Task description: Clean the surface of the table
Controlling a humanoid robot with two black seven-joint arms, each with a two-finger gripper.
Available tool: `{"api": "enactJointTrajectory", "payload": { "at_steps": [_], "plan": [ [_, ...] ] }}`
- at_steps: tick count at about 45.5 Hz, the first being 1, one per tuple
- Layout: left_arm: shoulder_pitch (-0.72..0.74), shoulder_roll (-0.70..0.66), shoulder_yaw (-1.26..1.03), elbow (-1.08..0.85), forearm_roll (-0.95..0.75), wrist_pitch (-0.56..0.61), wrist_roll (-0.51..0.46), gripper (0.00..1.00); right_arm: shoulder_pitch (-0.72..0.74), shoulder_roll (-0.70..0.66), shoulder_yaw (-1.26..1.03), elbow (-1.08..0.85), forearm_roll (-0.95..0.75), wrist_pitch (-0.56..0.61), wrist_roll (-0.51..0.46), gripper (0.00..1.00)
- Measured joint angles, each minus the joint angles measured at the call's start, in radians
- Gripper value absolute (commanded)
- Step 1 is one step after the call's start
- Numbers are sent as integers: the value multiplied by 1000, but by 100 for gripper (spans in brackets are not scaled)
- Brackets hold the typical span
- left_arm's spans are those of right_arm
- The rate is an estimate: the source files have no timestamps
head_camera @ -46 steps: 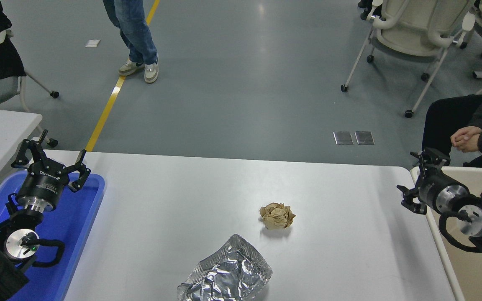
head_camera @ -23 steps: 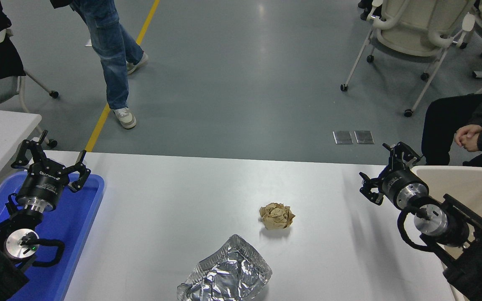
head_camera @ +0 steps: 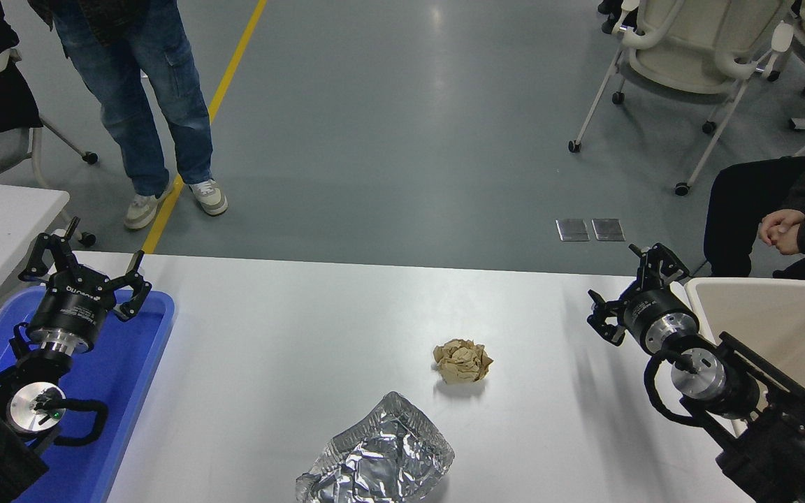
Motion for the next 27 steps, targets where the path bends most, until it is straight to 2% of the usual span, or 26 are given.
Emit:
{"api": "enactJointTrajectory", "payload": {
  "at_steps": [17,27],
  "plan": [
    [0,0,0,0,0,-1,0,100,10,-207,-149,217,-257,56,2,98],
    [0,0,0,0,0,-1,0,100,30,-361,-301,339,-483,87,2,99]
  ]
}}
